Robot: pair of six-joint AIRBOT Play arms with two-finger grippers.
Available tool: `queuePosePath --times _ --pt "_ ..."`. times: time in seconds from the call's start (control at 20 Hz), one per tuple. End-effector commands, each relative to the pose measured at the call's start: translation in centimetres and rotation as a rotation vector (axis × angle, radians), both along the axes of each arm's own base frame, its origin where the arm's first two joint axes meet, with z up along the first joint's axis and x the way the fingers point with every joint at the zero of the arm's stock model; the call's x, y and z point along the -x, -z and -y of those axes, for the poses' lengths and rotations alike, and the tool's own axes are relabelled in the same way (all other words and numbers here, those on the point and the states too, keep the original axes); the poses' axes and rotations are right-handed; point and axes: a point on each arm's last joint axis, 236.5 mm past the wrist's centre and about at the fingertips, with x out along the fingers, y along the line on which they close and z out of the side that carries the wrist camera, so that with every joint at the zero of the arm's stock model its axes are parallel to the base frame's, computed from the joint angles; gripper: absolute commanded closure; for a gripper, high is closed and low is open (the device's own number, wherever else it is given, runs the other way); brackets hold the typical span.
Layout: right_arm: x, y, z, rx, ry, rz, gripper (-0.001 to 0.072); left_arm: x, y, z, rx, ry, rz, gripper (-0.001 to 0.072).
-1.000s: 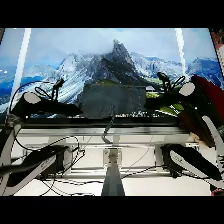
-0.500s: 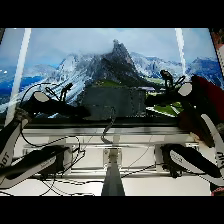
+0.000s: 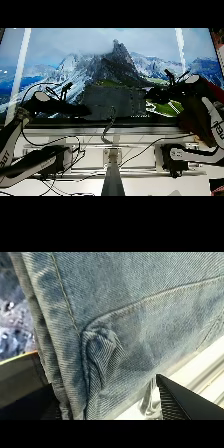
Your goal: Fold the clothes and pants, and hang the long-sleeved shirts on hangers.
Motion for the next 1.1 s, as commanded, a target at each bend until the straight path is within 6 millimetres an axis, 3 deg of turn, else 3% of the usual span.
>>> queuePosePath --times 0.0,0.15,0.4,0.55,0.6,0.65,0.7,0.75,0.9,1.05 --pt "-1.3 1.7 -0.5 -0.027 -0.019 0.036 0.0017 -0.3 0.1 -0.1 -0.006 -0.01 0.011 0.0082" --pt "-2.1 3.2 -1.4 -0.003 0.02 0.023 0.0021 -0.4 0.1 -0.1 -0.007 -0.01 0.012 0.0082" --pt "-0.1 4.3 -7.2 -0.058 -0.146 0.023 0.0037 -1.7 0.4 -0.5 -0.029 -0.046 0.055 0.0082" --pt "0.4 4.8 -7.9 -0.022 -0.234 0.078 0.0065 -1.9 0.5 -0.6 -0.032 -0.052 0.061 0.0082" --pt "0.1 4.7 -7.8 -0.018 -0.235 0.084 0.014 -2.1 0.6 -0.7 -0.038 -0.055 0.068 0.0082" --pt "-0.3 4.6 -7.5 -0.013 -0.231 0.094 0.029 -2.3 0.6 -0.8 -0.042 -0.062 0.076 0.0082" --pt "-0.9 4.2 -7.5 -0.01 -0.228 0.112 0.0531 -2.7 0.7 -0.9 -0.048 -0.072 0.087 0.0082" --pt "-1.6 3.7 -7.3 -0.003 -0.237 0.138 0.0666 -3.2 0.8 -1.1 -0.057 -0.085 0.105 0.0075" --pt "-4.8 -0.3 -6.8 0.043 -0.271 0.309 0.0667 -5.4 0.5 -2.5 -0.133 -0.042 0.223 0.0073" --pt "-7.5 -6.2 -4.0 0.214 -0.287 0.492 0.0667 -8.5 -2.6 -4.5 -0.234 0.036 0.367 0.0073"
